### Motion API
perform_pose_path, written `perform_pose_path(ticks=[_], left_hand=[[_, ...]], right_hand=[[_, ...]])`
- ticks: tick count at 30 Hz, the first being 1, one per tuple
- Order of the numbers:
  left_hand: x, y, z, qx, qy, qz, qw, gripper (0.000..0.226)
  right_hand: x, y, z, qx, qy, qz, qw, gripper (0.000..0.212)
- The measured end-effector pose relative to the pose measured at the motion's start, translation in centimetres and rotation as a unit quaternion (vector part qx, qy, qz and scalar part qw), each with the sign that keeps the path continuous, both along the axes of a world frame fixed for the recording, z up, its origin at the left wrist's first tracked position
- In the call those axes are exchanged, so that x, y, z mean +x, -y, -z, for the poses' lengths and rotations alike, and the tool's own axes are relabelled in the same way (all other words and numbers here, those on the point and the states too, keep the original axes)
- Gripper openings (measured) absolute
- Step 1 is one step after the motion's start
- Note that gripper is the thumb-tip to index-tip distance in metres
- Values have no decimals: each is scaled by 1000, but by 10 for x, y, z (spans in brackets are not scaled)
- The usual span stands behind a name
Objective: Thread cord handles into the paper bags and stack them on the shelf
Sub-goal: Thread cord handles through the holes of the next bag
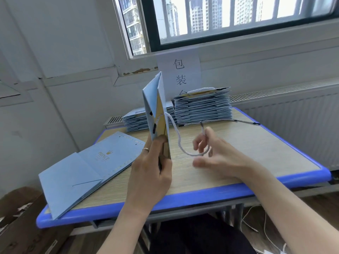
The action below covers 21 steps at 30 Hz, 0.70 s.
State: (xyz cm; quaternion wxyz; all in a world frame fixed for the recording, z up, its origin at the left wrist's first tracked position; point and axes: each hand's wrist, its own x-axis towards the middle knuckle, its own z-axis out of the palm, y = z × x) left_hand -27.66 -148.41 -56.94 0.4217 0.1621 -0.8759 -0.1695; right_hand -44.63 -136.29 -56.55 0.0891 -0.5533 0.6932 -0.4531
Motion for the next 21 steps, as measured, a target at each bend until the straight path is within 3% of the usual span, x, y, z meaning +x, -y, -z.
perform_pose_path(ticks=[3,5,7,10,13,15,17,19,21], left_hand=[[-1,1,0,14,-8,-9,1000,40],[-1,1,0,15,-20,-7,1000,37],[-1,1,0,13,-30,0,999,29],[-1,2,1,6,-35,3,999,22],[-2,2,1,2,-33,-1,999,17],[-3,2,2,2,-32,-1,999,17],[-3,2,2,0,-34,5,999,18],[-3,2,2,-3,-37,9,999,21],[-3,3,1,-5,-37,8,999,20]], right_hand=[[-13,6,-1,-118,136,79,981,76],[-17,8,-2,-212,152,146,954,60],[-13,5,-5,-280,88,193,936,41],[4,1,-7,-354,-175,104,913,29],[15,5,4,-228,-364,-61,901,28],[14,10,8,-123,-410,-72,901,28],[9,13,10,-77,-411,-41,907,20],[6,14,10,-80,-392,12,916,30],[5,16,7,-86,-354,121,923,27]])
